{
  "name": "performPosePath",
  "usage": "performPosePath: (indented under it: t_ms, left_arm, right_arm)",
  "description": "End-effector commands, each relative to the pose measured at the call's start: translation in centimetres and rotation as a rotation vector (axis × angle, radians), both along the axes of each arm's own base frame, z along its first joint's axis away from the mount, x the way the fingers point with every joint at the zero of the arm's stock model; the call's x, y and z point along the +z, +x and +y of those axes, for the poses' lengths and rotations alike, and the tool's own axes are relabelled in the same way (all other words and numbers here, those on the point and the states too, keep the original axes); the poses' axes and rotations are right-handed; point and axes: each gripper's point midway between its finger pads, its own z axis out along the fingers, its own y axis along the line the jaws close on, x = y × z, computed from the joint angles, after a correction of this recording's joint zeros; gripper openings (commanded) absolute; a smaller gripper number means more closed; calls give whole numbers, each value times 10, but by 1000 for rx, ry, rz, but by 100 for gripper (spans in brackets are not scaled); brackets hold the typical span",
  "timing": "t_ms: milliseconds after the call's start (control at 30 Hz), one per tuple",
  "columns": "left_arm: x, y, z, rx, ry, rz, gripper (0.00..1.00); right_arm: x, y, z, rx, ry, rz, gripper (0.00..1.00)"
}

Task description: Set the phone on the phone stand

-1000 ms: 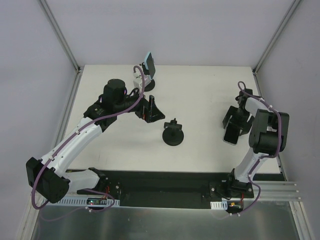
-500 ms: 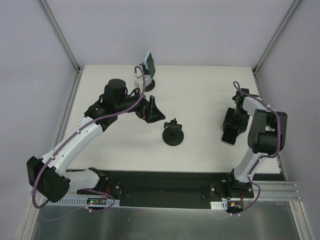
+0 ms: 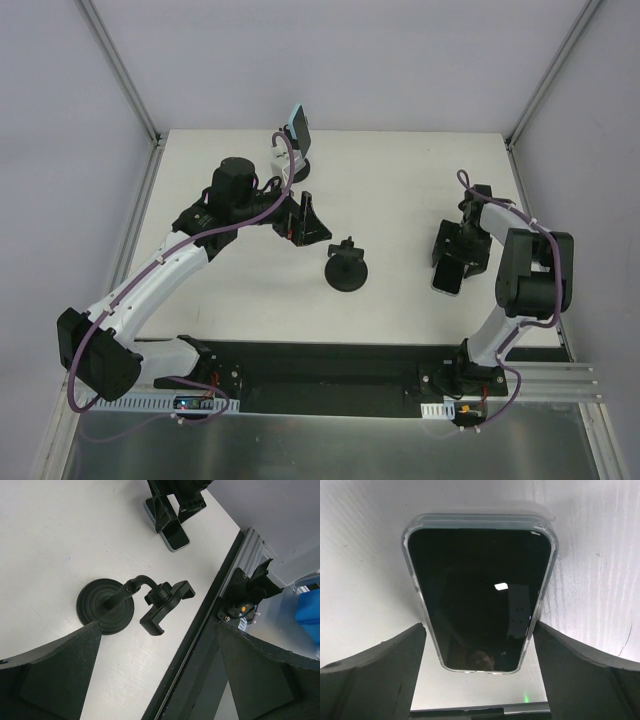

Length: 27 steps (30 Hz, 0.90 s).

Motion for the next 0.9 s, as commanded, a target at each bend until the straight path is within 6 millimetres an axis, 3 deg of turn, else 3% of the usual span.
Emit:
performPosePath:
  t_ms: [0, 233, 400, 533, 667, 700, 800, 867]
  left_arm:
    - [11, -5, -5, -37, -27, -22, 97]
    - [11, -5, -5, -37, -27, -21, 97]
    - [11, -4, -4, -35, -26, -24, 97]
    - [10, -4, -4, -28, -21, -29, 97]
    - [8, -2, -3, -22, -15, -29, 97]
    - [7, -2, -3, -23, -14, -30, 97]
    - [5, 0, -3, -17, -6, -31, 97]
    - [6, 0, -3, -17, -8, -41, 97]
  right_arm:
    - [-5, -11, 5, 16, -5, 64, 90]
    - [-16, -13, 9, 25, -25, 121, 90]
    - [-15, -8, 4, 25, -133, 132, 70]
    - [-1, 2, 7, 43, -173, 64, 61]
    - [18, 16, 23, 46, -123, -91, 53]
    - [16, 16, 25, 36, -110, -127, 46]
    - [38, 31, 32, 29, -70, -298, 32]
    - [48, 28, 34, 16, -49, -388, 27]
